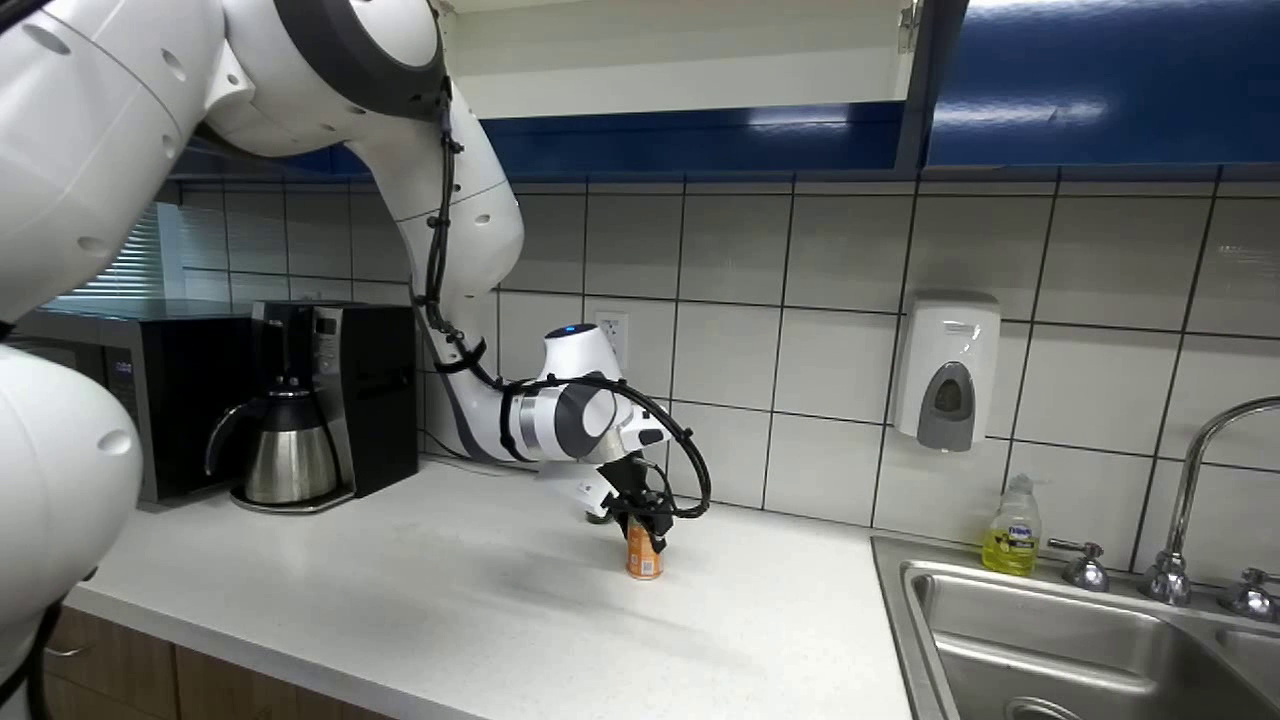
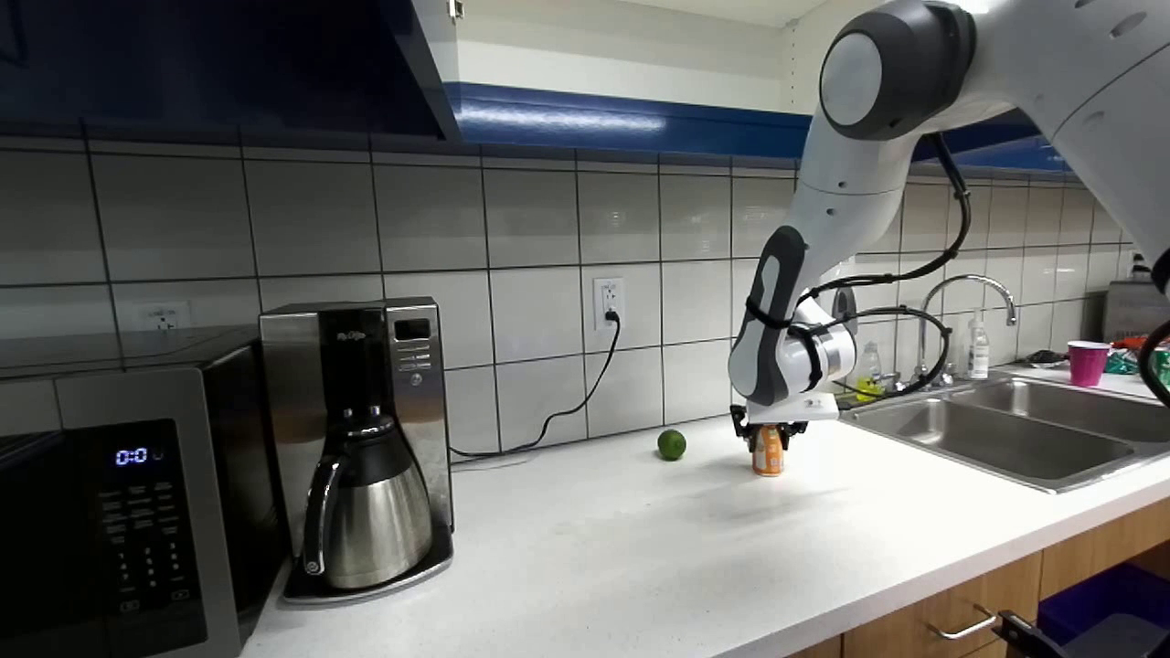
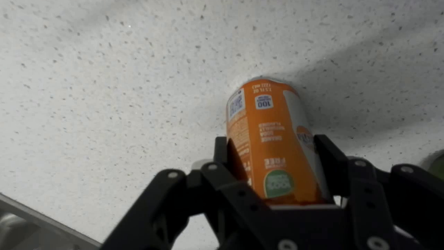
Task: Put the can in the cabinet
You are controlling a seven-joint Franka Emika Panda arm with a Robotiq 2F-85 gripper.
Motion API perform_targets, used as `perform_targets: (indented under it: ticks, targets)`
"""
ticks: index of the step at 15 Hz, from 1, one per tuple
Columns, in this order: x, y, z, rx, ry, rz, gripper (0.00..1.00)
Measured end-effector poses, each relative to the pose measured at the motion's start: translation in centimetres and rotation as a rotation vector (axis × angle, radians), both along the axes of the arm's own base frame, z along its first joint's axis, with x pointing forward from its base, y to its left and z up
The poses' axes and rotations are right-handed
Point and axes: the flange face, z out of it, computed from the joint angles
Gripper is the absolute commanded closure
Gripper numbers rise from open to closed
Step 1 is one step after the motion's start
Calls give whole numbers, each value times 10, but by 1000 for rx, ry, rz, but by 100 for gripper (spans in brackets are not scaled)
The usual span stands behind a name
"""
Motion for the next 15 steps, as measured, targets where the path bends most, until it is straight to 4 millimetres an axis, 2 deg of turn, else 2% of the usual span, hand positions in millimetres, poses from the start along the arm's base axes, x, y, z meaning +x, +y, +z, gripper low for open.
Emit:
perform_targets:
  ticks: [6,9,15]
  targets:
    - [2,1,0,1,1,-2,62]
    - [3,8,3,6,28,4,62]
    - [-1,23,28,31,120,20,62]
